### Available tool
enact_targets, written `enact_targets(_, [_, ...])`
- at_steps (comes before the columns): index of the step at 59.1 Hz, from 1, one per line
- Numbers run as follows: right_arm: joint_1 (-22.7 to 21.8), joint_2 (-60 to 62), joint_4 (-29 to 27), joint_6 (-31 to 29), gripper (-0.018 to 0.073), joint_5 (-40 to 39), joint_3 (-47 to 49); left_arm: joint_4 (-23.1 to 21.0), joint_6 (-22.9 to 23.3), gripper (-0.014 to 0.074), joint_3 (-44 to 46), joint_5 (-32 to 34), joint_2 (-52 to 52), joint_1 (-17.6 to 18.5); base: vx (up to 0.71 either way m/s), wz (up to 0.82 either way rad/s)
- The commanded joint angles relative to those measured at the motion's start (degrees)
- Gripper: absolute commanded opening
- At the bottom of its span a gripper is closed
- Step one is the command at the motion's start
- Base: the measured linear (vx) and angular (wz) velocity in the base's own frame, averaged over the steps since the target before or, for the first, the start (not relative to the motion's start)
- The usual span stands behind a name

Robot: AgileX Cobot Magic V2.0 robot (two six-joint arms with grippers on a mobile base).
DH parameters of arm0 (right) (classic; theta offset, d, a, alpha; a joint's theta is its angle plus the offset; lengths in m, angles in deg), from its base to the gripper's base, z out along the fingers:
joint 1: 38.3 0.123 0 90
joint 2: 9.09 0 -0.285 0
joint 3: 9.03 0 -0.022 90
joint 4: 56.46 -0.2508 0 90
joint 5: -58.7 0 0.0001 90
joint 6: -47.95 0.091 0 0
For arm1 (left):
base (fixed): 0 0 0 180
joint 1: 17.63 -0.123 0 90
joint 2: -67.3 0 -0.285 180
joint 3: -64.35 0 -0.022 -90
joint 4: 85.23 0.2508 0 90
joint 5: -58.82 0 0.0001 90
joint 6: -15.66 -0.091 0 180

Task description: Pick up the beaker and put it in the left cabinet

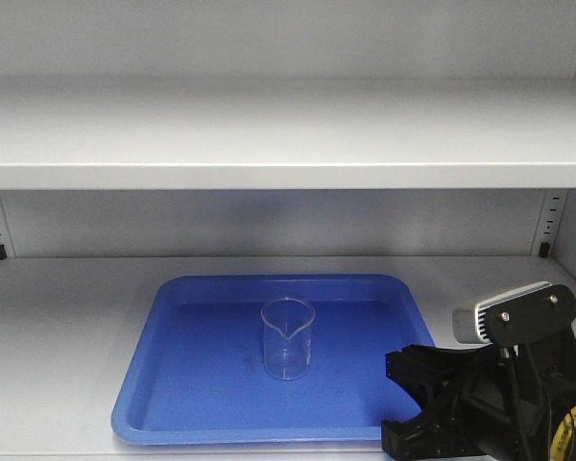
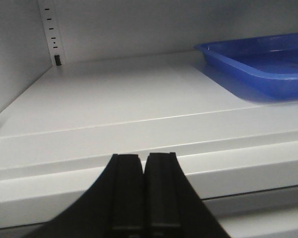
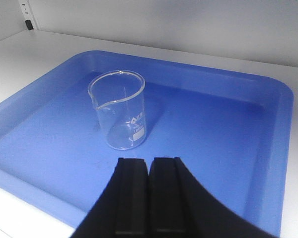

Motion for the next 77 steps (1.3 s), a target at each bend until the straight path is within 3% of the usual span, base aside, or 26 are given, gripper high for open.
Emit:
enact_targets(1, [-0.18, 1.19, -0.93, -0.49, -0.0009, -4.64, 1.68, -0.16, 0.17, -0.0008, -0.84, 5.12, -1.02, 0.35, 0.00, 0.00])
enact_targets(9, [-0.26, 2.61, -6.45, -2.20, -0.0009, -5.68, 0.07, -0.16, 0.17, -0.0008, -0.84, 5.12, -1.02, 0.35, 0.00, 0.00])
enact_targets(21, [-5.38, 7.81, -22.59, -16.37, -0.0009, -9.71, -4.85, -0.16, 0.17, -0.0008, -0.84, 5.12, -1.02, 0.35, 0.00, 0.00])
enact_targets(29, [-8.07, 13.93, -29.84, -26.35, -0.0009, -14.60, -11.15, -0.16, 0.17, -0.0008, -0.84, 5.12, -1.02, 0.35, 0.00, 0.00])
enact_targets(35, [-10.51, 19.69, -33.58, -30.03, -0.0009, -15.31, -16.63, -0.16, 0.17, -0.0008, -0.84, 5.12, -1.02, 0.35, 0.00, 0.00])
enact_targets(43, [-15.82, 29.50, -33.02, -30.35, -0.0009, -14.56, -23.90, -0.16, 0.17, -0.0008, -0.84, 5.12, -1.02, 0.35, 0.00, 0.00])
enact_targets(52, [-21.33, 41.33, -28.46, -30.35, -0.0009, -12.11, -31.91, -0.16, 0.17, -0.0008, -0.84, 5.12, -1.02, 0.35, 0.00, 0.00])
enact_targets(61, [-26.51, 53.19, -29.01, -30.35, -0.0009, -8.46, -38.43, -0.16, 0.17, -0.0008, -0.84, 5.12, -1.02, 0.35, 0.00, 0.00])
enact_targets(71, [-28.11, 66.32, -27.23, -30.35, -0.0009, -0.58, -42.69, -0.16, 0.17, -0.0008, -0.84, 5.12, -1.02, 0.35, 0.00, 0.00])
enact_targets(77, [-27.66, 65.86, -25.23, -29.93, -0.0009, 3.48, -42.69, -0.16, 0.17, -0.0008, -0.84, 5.04, -1.11, 0.35, 0.00, 0.00])
